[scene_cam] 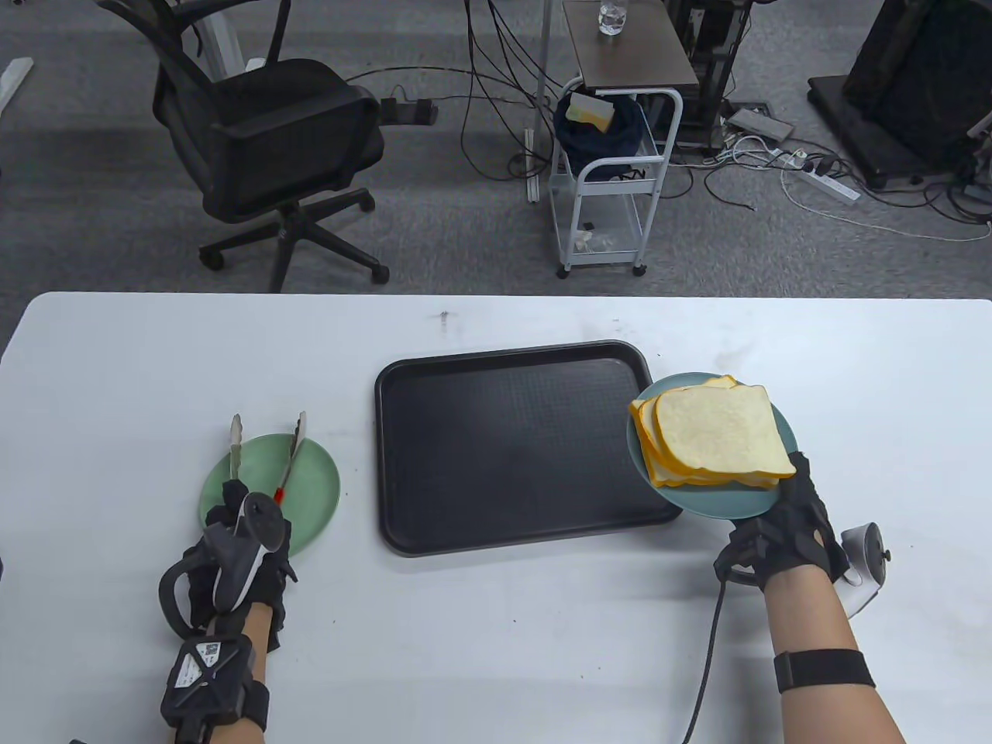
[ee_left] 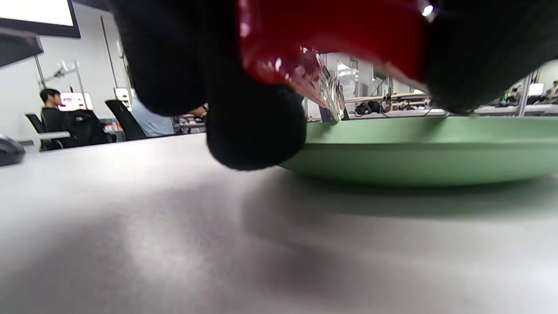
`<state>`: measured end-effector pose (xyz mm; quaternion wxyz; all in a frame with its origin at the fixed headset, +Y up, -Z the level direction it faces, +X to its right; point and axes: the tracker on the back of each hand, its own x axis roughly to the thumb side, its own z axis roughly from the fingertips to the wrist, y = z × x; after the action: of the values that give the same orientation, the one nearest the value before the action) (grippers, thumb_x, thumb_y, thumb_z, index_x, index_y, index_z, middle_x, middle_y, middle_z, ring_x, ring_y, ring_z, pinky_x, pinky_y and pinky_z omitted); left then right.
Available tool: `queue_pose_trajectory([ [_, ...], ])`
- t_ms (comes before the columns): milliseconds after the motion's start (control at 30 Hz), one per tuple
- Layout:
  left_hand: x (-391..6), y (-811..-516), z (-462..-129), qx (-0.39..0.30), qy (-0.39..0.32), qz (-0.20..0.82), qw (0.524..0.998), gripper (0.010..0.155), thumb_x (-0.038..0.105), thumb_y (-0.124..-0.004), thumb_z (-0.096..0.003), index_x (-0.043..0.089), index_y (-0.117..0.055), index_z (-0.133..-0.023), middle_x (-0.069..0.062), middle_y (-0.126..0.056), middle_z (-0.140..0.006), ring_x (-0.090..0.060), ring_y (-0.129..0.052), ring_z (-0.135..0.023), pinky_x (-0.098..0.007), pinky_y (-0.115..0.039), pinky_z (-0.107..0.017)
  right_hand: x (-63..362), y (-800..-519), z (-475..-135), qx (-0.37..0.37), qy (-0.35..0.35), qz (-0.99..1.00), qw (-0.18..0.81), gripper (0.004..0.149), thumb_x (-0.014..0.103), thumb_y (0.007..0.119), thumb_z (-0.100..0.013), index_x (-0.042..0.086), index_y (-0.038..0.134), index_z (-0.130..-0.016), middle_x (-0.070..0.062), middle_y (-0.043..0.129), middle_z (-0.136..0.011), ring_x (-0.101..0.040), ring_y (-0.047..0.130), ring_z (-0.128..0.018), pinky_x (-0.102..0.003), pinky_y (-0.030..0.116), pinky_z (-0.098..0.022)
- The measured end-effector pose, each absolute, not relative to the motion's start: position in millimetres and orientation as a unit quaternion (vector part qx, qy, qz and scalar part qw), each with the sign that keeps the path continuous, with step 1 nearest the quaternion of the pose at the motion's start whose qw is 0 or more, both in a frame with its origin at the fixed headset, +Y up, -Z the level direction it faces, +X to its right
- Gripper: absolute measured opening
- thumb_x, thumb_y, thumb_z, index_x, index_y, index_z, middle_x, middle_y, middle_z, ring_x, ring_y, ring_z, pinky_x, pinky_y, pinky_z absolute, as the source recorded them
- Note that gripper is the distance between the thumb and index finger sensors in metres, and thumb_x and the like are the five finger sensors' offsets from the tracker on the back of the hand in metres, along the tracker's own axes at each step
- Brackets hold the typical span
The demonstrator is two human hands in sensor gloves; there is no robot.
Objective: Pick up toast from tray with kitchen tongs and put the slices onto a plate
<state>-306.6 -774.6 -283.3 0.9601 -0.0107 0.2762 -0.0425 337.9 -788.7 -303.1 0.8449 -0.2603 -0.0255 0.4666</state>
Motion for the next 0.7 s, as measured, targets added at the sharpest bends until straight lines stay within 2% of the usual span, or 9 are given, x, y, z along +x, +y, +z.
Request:
queue_pose_trajectory([
  [167,-304.2,-779.2,-284.8,-0.054,0.290,-0.034,0.955,0.085,0.065,-0.085,-0.0348,0.028,-0.050,-0.103,-0.010,-0.080,-0.099,-0.025,-0.111,-0.052,-0.047,-0.089,-0.050,337.9,-788.9,-302.9,-0.260,-0.025,0.465,0.846,0.052,0.057,0.069,-0.047,0.023,0.058,-0.085,-0.014,0.086,-0.077,-0.031,0.109,-0.049,-0.047,0.090,-0.039],
  [300,-309.1,-761.8,-283.8,-0.056,0.296,-0.013,0.954,0.091,0.071,-0.084,-0.0317,0.028,-0.049,-0.104,-0.013,-0.075,-0.104,-0.028,-0.111,-0.058,-0.050,-0.088,-0.051,337.9,-789.0,-302.3,-0.260,-0.025,0.463,0.847,0.052,0.057,0.069,-0.047,0.023,0.058,-0.085,-0.014,0.086,-0.077,-0.031,0.109,-0.050,-0.047,0.090,-0.038],
  [367,-312.8,-739.7,-282.4,-0.045,0.304,0.004,0.952,0.094,0.072,-0.083,-0.0311,0.027,-0.047,-0.105,-0.015,-0.071,-0.107,-0.031,-0.110,-0.063,-0.053,-0.086,-0.052,338.0,-789.3,-302.3,-0.261,-0.025,0.462,0.847,0.052,0.057,0.069,-0.047,0.023,0.058,-0.085,-0.014,0.086,-0.077,-0.031,0.109,-0.050,-0.047,0.090,-0.038],
  [500,-306.1,-664.8,-279.3,0.042,0.284,0.059,0.956,0.094,0.071,-0.082,-0.0327,0.026,-0.044,-0.106,-0.017,-0.060,-0.112,-0.038,-0.097,-0.081,-0.059,-0.077,-0.060,337.8,-789.5,-302.1,-0.261,-0.024,0.462,0.847,0.052,0.057,0.069,-0.047,0.023,0.058,-0.085,-0.014,0.086,-0.077,-0.031,0.109,-0.049,-0.047,0.090,-0.039],
  [533,-297.6,-636.4,-276.5,0.082,0.264,0.082,0.958,0.092,0.071,-0.082,-0.0334,0.028,-0.044,-0.106,-0.015,-0.058,-0.113,-0.039,-0.092,-0.087,-0.060,-0.074,-0.062,337.7,-789.4,-302.1,-0.261,-0.024,0.462,0.847,0.052,0.057,0.069,-0.047,0.023,0.058,-0.085,-0.014,0.086,-0.077,-0.031,0.109,-0.049,-0.047,0.090,-0.039],
  [633,-267.7,-575.1,-266.4,0.165,0.202,0.128,0.957,0.090,0.070,-0.082,-0.0347,0.031,-0.044,-0.106,-0.010,-0.057,-0.116,-0.042,-0.081,-0.098,-0.061,-0.070,-0.067,337.7,-789.8,-302.1,-0.262,-0.024,0.465,0.845,0.052,0.057,0.069,-0.047,0.023,0.058,-0.085,-0.014,0.086,-0.077,-0.031,0.109,-0.050,-0.047,0.090,-0.039],
  [700,-243.6,-544.5,-258.7,0.215,0.167,0.143,0.952,0.089,0.070,-0.082,-0.0349,0.031,-0.047,-0.106,-0.009,-0.059,-0.117,-0.042,-0.074,-0.104,-0.062,-0.068,-0.069,337.8,-790.2,-301.9,-0.262,-0.024,0.467,0.844,0.052,0.057,0.069,-0.047,0.023,0.059,-0.085,-0.014,0.086,-0.076,-0.031,0.109,-0.049,-0.047,0.090,-0.038],
])
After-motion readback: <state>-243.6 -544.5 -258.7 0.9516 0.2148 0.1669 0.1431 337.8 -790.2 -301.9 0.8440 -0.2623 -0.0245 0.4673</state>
